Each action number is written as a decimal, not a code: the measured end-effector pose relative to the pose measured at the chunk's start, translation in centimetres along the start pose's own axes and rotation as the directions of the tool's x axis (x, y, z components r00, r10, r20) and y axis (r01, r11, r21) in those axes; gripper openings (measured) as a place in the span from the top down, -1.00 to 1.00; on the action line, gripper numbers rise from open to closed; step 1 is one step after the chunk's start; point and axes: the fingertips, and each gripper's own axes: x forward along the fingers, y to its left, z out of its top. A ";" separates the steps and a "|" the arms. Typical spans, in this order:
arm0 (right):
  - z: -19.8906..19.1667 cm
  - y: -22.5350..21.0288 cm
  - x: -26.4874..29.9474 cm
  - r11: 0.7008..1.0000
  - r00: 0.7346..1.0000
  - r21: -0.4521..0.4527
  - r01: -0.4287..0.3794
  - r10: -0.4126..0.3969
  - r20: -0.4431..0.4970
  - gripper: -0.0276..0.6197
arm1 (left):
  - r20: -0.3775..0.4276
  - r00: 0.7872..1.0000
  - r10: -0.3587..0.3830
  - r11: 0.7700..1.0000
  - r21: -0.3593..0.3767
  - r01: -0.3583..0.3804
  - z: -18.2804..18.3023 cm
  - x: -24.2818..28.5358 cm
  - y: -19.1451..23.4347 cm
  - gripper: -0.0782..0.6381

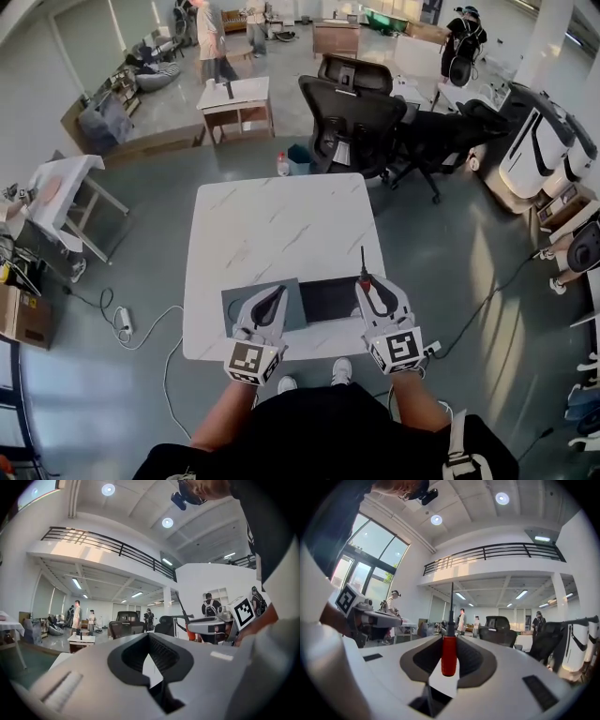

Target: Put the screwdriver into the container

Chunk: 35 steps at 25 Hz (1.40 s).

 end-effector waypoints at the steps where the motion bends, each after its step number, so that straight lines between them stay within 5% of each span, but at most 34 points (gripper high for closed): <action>1: -0.5 0.1 0.3 1.000 1.000 -0.015 -0.014 0.014 -0.009 0.63 | -0.003 1.000 0.009 1.000 0.000 -0.009 -0.1 0.2 0.2 0.76; 9: -6.4 0.6 2.3 0.971 0.978 -0.194 -0.138 0.103 -0.179 0.63 | -0.023 0.997 0.070 0.997 -0.011 -0.070 -1.2 1.0 1.5 0.76; 17: -13.5 1.7 3.8 0.842 0.898 -0.408 -0.352 0.181 -0.402 0.63 | -0.050 0.993 0.110 0.992 -0.053 -0.112 -2.7 0.4 2.6 0.76; 22: -18.1 2.7 3.9 0.746 0.808 -0.442 -0.498 0.213 -0.550 0.63 | -0.055 0.990 0.133 0.989 -0.065 -0.136 -3.0 -0.6 3.2 0.76; 30: -23.9 4.5 4.0 0.531 0.629 -0.442 -0.723 0.243 -0.738 0.63 | -0.065 0.983 0.169 0.982 -0.079 -0.174 -3.6 -1.8 3.9 0.76; 35: -26.5 5.1 4.6 0.471 0.528 -0.376 -0.798 0.246 -0.813 0.63 | -0.079 0.981 0.179 0.980 -0.073 -0.185 -3.7 -2.6 3.8 0.76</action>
